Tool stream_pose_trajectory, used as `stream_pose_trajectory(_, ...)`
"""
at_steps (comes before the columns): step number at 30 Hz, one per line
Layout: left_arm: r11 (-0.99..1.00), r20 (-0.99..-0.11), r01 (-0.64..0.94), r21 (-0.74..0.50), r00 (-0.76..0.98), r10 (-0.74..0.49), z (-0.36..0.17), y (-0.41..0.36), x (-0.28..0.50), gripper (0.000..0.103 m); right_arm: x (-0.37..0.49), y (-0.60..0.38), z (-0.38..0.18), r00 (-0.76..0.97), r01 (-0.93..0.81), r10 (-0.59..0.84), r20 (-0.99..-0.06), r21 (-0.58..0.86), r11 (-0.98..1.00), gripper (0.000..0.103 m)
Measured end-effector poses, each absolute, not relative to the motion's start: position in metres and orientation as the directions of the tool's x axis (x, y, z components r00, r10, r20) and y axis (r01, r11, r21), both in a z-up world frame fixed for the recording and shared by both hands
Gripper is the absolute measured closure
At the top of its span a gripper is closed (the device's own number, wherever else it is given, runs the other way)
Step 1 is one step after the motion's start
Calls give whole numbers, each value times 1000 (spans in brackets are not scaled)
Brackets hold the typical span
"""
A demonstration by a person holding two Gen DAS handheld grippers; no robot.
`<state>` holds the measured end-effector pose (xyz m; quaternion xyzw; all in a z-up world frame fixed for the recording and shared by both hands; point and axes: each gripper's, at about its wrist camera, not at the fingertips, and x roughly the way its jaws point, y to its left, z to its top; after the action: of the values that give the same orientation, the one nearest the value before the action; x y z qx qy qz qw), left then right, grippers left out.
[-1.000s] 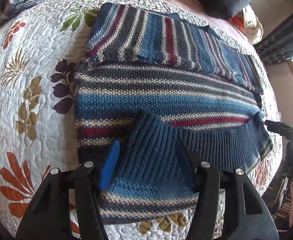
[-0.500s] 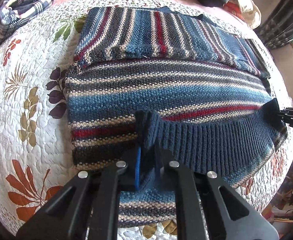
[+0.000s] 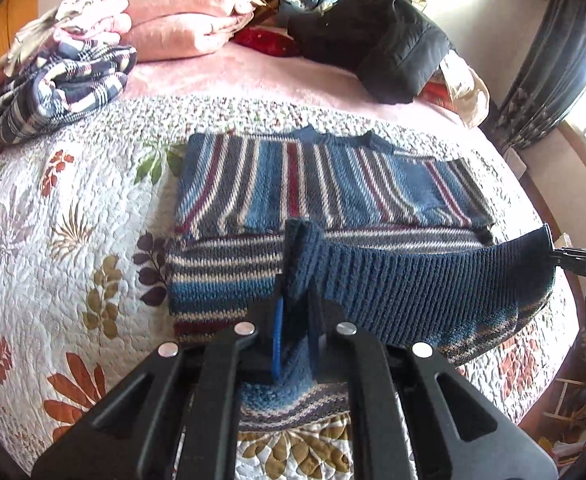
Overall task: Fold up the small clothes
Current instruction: 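Fold the held hem up over the body toward the collar with both tools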
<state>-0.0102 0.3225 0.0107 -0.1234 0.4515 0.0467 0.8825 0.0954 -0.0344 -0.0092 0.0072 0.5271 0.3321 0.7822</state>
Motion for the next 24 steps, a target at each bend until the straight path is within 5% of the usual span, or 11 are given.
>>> stream_pose_trajectory(13, 960, -732, -255, -112, 675, 94, 50, 341, 104, 95, 198, 4, 36, 367, -458, 465, -805, 278, 844, 93)
stream_pose_trajectory(24, 957, -747, -286, -46, 646, 157, 11, 356, 207, 95, 290, 41, -8, 387, -406, 321, -865, 153, 901, 93)
